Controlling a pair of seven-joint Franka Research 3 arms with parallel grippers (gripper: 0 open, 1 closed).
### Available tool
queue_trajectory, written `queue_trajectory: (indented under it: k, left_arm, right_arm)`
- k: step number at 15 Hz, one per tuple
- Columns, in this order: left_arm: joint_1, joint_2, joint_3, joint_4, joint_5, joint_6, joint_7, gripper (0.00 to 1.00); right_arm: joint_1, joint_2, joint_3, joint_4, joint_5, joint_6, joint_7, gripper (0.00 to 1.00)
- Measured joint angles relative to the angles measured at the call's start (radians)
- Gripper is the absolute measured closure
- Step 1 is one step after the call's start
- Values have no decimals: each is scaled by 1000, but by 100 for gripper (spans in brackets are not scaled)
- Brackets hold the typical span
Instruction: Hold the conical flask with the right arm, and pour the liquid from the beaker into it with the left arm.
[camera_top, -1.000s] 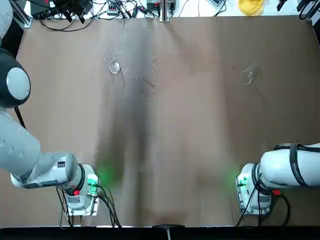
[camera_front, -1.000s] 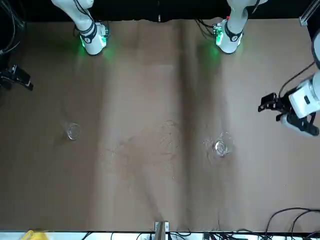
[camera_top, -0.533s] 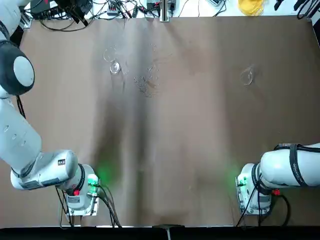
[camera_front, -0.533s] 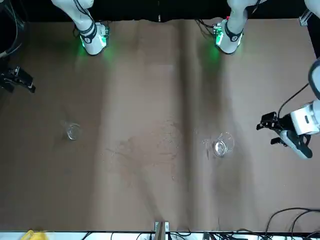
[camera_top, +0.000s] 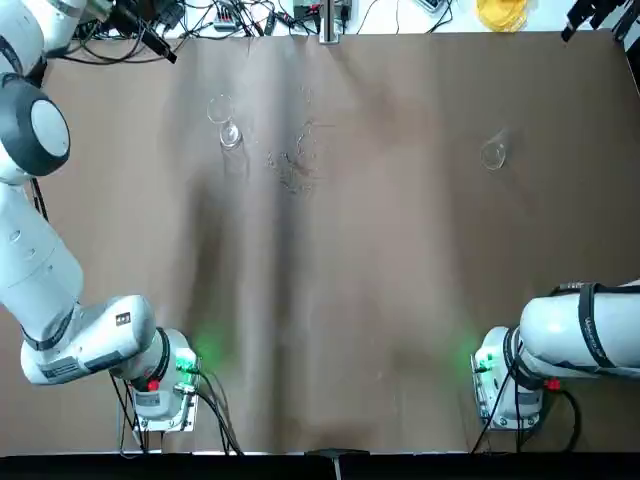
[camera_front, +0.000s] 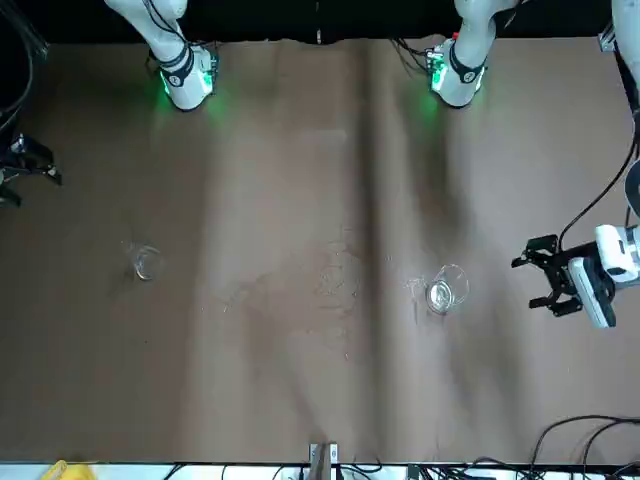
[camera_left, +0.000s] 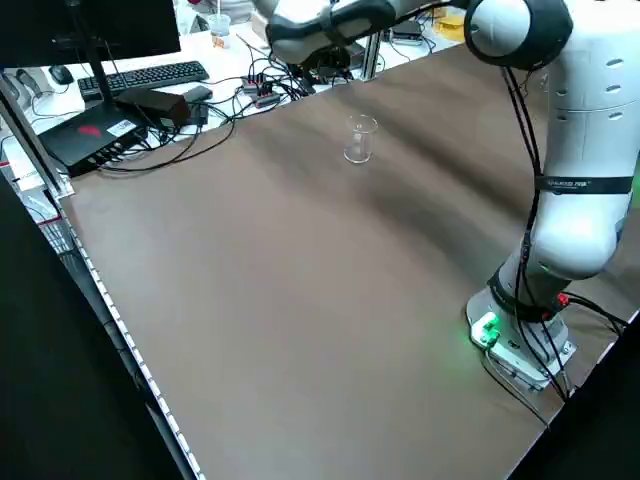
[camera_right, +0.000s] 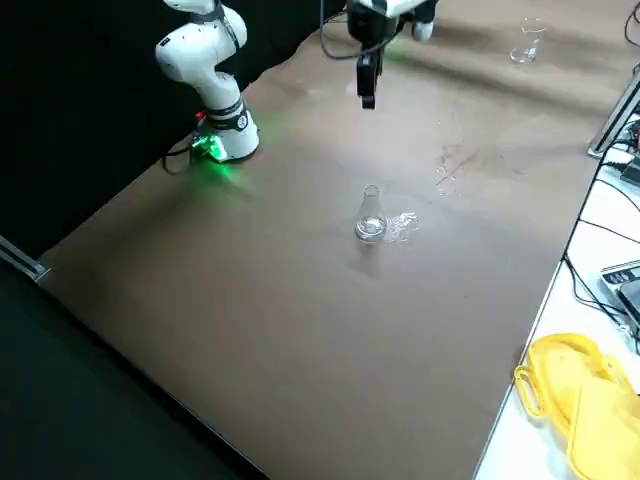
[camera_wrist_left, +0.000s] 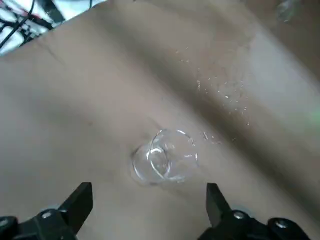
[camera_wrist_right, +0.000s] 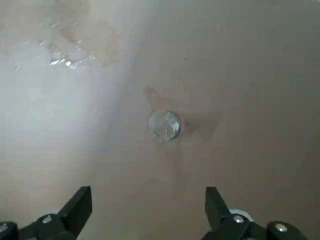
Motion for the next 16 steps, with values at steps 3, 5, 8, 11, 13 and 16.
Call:
queue_trajectory:
  k: [3, 5, 8, 11, 13, 16]
  left_arm:
    - [32, 68, 1, 0, -120, 0, 255, 0]
    - [52, 110, 1, -2, -194, -5, 434, 0]
    - [72, 200, 1, -8, -316, -56, 679, 0]
    - [100, 286, 2, -8, -364, -161, 864, 0]
    - [119, 333, 2, -8, -369, -228, 932, 0]
    - [129, 396, 2, -2, -422, -242, 1079, 0]
  right_arm:
    - [-69, 47, -2, -2, 81, 0, -184, 0]
    - [-101, 80, -2, -3, 111, 0, -268, 0]
    - [-159, 132, -3, -5, 187, 0, -455, 0]
    - [-215, 187, -3, -7, 243, -9, -606, 0]
    - [-243, 221, -3, -10, 294, -47, -707, 0]
    - [-291, 269, -3, -22, 377, -96, -860, 0]
